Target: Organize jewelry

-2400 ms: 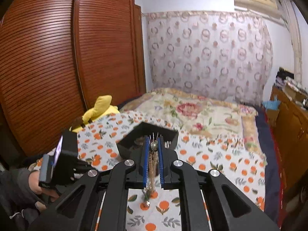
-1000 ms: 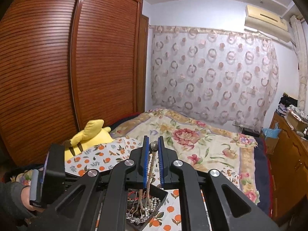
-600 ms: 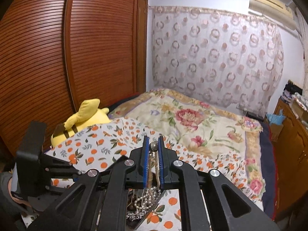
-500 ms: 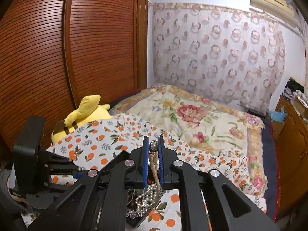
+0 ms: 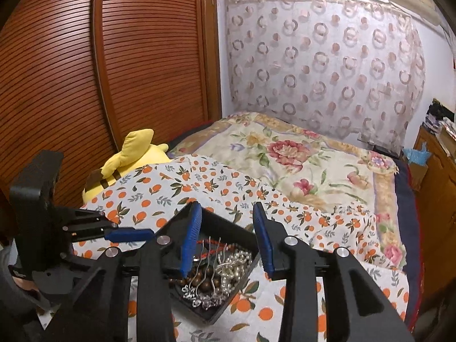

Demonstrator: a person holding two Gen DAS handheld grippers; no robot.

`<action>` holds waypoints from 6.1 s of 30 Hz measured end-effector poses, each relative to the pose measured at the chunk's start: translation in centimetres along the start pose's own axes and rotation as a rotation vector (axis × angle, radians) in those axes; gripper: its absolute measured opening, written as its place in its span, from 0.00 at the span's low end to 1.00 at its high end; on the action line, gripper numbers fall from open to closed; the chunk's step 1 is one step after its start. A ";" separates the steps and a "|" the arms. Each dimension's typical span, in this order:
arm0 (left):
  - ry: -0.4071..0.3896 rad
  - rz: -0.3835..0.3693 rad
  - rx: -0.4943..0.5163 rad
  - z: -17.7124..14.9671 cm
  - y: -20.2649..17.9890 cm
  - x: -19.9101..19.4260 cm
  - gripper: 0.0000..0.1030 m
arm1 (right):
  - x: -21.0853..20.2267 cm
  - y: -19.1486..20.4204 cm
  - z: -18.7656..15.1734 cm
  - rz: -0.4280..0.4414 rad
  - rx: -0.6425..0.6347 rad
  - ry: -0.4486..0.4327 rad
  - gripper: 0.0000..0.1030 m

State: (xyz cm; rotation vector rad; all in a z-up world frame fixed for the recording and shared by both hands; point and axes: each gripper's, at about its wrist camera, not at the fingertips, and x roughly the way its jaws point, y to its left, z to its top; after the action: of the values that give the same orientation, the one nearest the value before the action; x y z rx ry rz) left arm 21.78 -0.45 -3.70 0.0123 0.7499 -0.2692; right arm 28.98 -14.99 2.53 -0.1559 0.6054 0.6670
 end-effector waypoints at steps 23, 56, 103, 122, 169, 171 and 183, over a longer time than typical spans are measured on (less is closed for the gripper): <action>0.031 -0.047 0.050 -5.4 -3.5 -2.3 0.75 | -3.1 4.0 -15.6 0.024 0.031 0.229 0.39; 0.166 -0.187 0.174 -7.2 -11.0 2.2 0.37 | -6.6 -1.6 -18.1 -0.096 0.082 0.215 0.16; -0.046 -0.018 -0.003 1.0 -0.5 -1.5 0.12 | 1.3 2.7 -6.8 0.051 0.032 0.090 0.16; -0.115 0.074 -0.020 -1.7 -1.3 -7.2 0.76 | -0.8 3.0 -7.8 -0.042 0.125 0.031 0.48; -0.229 0.238 -0.050 -8.9 -4.6 -17.9 0.93 | -16.3 8.4 -13.2 -0.312 0.228 -0.205 0.98; -0.229 0.239 -0.050 -8.9 -4.6 -17.9 0.93 | -16.3 8.4 -13.2 -0.311 0.228 -0.204 0.98; -0.224 0.238 -0.045 -8.8 -4.6 -18.1 0.93 | -16.3 8.4 -13.2 -0.312 0.229 -0.205 0.98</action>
State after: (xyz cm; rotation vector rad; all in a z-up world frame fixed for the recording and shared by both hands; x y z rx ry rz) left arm 2.13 0.33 2.46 0.0278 0.5253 -0.0252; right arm 7.28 -21.40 1.50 0.0320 0.4435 0.3036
